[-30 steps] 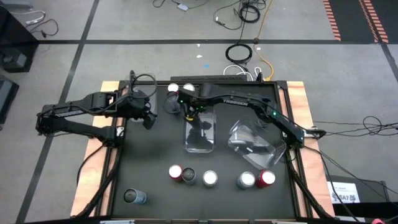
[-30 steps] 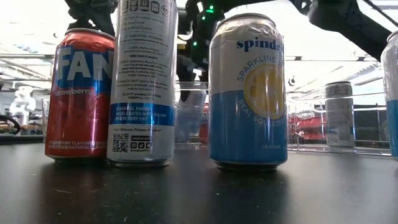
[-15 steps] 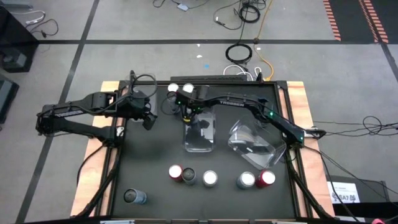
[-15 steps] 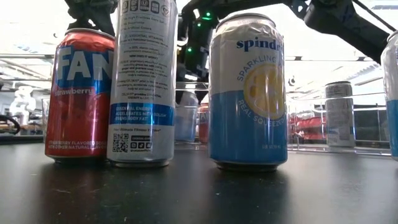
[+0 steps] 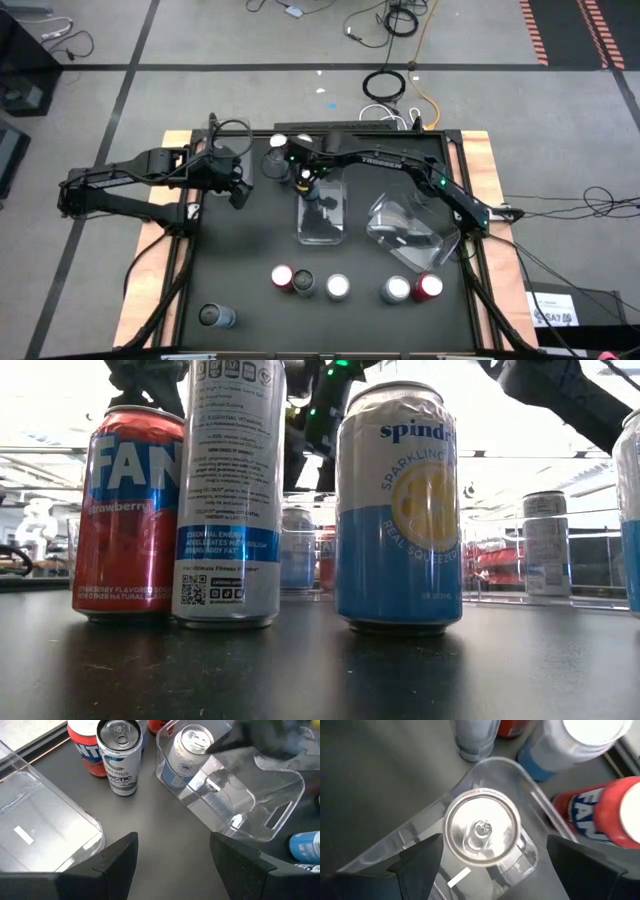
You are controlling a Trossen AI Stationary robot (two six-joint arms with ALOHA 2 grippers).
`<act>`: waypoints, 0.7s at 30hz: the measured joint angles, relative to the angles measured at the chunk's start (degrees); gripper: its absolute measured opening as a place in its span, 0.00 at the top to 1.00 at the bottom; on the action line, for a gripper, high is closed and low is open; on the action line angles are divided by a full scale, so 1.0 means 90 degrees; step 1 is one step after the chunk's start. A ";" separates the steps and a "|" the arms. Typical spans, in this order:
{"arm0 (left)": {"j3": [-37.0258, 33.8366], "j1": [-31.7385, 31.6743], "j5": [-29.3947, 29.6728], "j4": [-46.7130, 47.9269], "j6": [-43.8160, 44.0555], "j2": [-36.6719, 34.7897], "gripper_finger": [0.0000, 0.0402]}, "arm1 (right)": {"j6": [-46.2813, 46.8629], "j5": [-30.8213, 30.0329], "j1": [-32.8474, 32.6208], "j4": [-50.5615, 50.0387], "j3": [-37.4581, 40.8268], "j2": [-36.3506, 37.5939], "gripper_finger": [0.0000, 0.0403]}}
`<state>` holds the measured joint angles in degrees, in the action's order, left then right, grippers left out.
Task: Sort soda cans
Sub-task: Put the top blue-white soda can into the center transparent bin
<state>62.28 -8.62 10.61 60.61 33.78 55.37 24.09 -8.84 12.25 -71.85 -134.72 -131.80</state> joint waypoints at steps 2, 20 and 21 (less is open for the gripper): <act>0.0000 0.0002 0.0000 -0.0001 0.0000 0.0002 0.36 | 0.0012 -0.0011 0.0000 0.0017 0.0000 0.0189 0.13; 0.0000 0.0001 -0.0042 -0.0003 0.0042 0.0002 0.36 | -0.1387 -0.0655 0.0324 0.1905 0.0000 0.0806 0.13; 0.0000 0.0000 -0.0071 -0.0003 0.0044 0.0002 0.36 | -0.1341 -0.0655 0.0373 0.1932 0.0000 0.0806 0.12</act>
<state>62.28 -8.62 9.97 60.58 34.17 55.40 12.02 -14.74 15.61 -54.47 -134.72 -124.55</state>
